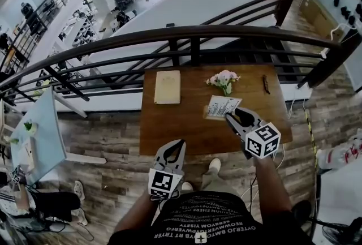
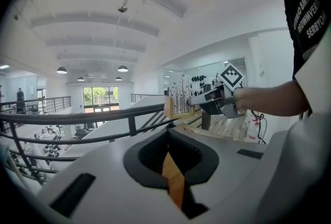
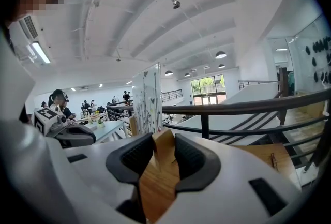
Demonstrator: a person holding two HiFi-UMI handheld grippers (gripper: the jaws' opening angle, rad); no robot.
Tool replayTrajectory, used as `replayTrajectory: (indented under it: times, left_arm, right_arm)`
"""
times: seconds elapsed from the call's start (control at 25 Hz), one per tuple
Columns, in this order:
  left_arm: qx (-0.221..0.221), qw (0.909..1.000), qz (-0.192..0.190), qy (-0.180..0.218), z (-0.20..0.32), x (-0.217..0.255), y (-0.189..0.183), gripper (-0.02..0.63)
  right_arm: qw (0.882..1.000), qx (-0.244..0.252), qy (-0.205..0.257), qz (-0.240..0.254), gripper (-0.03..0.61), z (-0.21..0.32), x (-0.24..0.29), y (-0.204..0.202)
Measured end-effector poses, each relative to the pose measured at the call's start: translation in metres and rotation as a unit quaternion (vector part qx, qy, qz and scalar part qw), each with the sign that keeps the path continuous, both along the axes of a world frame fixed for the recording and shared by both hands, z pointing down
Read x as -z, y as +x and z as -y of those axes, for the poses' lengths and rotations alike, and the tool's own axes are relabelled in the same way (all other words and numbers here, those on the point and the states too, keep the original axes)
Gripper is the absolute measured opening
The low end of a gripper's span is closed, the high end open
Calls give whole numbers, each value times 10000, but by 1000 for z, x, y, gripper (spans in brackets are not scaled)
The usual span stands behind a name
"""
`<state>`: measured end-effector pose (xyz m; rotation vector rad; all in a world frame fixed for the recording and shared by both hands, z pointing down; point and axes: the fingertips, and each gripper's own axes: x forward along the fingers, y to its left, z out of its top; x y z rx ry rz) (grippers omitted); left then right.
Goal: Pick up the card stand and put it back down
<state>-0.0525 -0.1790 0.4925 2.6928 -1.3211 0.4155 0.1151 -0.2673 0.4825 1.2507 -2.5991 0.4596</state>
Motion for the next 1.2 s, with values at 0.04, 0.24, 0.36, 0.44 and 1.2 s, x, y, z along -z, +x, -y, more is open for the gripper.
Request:
replayTrajectory:
  times: [0.04,0.24,0.36,0.44,1.2]
  left_arm:
    - [24,10000,-11,-10,3,-1,4,23]
    - [31,10000,48,-57,10,0,9,23]
    - [52,9999,91,-74,15,0,2,23]
    - [65,9999,88,-95,19,-1,2,23]
    - [263,9995,50,-143,62,-12,4,24]
  right_arm:
    - [10000,1,-8,-3,140,3,-2,4]
    - [9999,-3,-91,69,140,13,-10,9]
    - [9999,34,-112,87,140,18,-13,0]
    - [9998,50,-146,95,140,21,-18,0]
    - [9977,-6,-623,280,140,55,-98,3]
